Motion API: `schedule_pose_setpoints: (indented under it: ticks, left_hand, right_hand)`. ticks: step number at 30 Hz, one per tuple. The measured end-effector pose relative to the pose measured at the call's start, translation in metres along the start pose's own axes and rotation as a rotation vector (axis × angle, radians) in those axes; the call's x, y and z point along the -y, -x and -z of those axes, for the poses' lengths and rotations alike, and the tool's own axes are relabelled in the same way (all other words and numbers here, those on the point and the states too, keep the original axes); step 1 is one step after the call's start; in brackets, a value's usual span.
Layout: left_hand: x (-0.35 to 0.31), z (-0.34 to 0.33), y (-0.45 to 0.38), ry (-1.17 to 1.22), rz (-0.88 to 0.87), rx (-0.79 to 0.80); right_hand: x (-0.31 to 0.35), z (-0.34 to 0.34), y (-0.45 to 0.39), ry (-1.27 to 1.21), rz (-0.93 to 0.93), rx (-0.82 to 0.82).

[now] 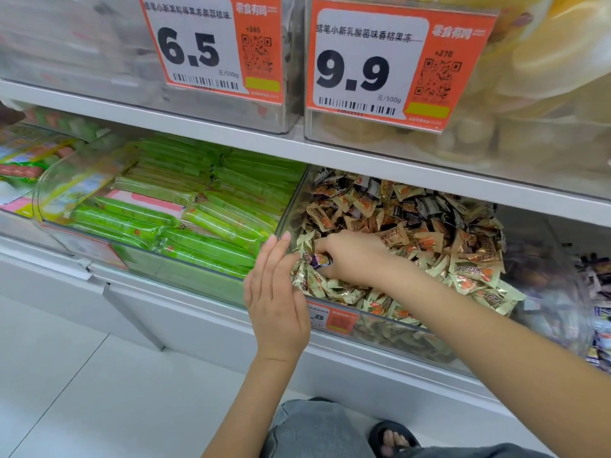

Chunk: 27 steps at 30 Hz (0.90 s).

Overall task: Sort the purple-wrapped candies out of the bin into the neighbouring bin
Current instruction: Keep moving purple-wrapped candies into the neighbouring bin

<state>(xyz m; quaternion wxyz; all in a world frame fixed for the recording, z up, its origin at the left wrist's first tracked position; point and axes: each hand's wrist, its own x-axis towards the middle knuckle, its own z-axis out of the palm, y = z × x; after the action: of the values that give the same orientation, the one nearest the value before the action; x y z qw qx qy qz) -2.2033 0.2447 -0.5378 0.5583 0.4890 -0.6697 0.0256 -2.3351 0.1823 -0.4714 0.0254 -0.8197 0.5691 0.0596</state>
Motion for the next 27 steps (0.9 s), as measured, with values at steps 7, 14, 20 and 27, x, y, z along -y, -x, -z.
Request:
schedule_pose_setpoints:
  ticks: [7, 14, 20, 27]
  left_hand:
    - [-0.002, 0.008, -0.002, -0.003, -0.002, 0.063]
    - [-0.012, 0.018, -0.002, -0.021, 0.047, 0.144]
    - [-0.032, 0.028, -0.001, -0.088, 0.148, 0.214]
    - [-0.056, 0.029, 0.023, -0.083, -0.132, 0.477]
  right_hand:
    - [-0.018, 0.003, 0.024, -0.673, -0.054, -0.112]
    - [-0.034, 0.014, 0.060, -1.694, -0.403, -0.055]
    - [-0.047, 0.031, 0.093, -2.080, -0.406, -0.024]
    - [-0.063, 0.036, 0.187, -0.921, -0.371, -0.610]
